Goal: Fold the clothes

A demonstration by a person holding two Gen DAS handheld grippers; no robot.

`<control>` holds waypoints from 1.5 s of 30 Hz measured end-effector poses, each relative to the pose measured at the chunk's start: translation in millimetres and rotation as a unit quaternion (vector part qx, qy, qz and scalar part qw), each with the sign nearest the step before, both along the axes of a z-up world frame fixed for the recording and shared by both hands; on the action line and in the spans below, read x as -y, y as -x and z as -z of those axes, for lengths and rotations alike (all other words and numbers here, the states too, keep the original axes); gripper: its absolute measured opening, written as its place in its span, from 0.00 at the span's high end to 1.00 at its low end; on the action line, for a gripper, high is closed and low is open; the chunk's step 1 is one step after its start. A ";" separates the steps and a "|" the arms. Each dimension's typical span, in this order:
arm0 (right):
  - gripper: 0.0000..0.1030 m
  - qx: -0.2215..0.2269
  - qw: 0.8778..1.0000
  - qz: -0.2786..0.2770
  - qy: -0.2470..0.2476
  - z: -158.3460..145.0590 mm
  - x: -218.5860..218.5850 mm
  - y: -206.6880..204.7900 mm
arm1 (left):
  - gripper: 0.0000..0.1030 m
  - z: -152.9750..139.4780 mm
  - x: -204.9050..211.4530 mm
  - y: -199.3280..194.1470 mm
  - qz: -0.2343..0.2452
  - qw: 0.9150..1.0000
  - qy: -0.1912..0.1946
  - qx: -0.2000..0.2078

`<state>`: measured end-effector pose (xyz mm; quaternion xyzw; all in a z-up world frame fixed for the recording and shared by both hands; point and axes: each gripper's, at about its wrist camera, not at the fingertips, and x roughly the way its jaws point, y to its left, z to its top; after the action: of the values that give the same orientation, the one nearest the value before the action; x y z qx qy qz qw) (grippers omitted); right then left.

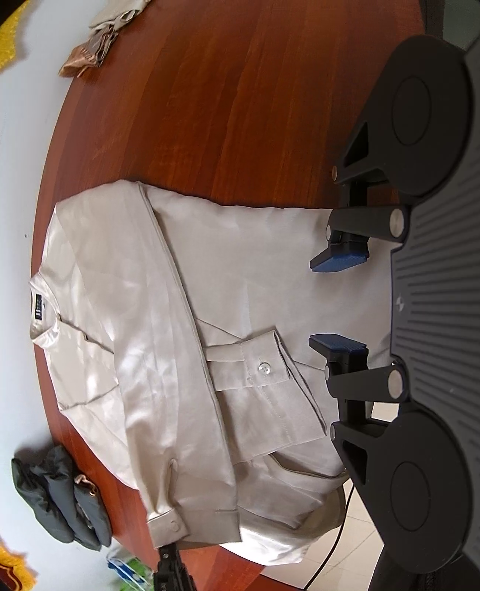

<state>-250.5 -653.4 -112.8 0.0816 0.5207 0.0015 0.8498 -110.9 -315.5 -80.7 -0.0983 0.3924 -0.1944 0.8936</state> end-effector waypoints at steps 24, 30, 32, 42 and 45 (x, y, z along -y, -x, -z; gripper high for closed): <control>0.50 -0.015 0.998 0.045 0.030 10.1 0.0 20.4 | 0.52 35.2 -101.2 29.3 0.017 0.995 -0.101 -0.022; 0.44 -0.020 0.997 0.059 0.037 18.1 -0.3 33.9 | 0.45 44.2 -125.2 43.5 0.040 0.993 -0.109 -0.036; 0.42 -0.022 0.997 0.062 0.038 20.7 -0.7 37.9 | 0.43 47.3 -129.0 45.9 0.044 0.991 -0.117 -0.039; 0.39 -0.036 0.996 0.075 0.042 35.7 0.0 59.9 | 0.42 68.1 -147.9 47.7 0.057 0.986 -0.140 -0.068; 0.39 -0.043 0.995 0.081 0.043 43.0 2.6 66.4 | 0.42 76.0 -150.5 46.3 0.064 0.984 -0.144 -0.082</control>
<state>-317.0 -656.0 -155.8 0.0864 0.5483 -0.0931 0.8266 -157.2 -165.0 -156.7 0.0412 0.4937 -0.1841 0.8489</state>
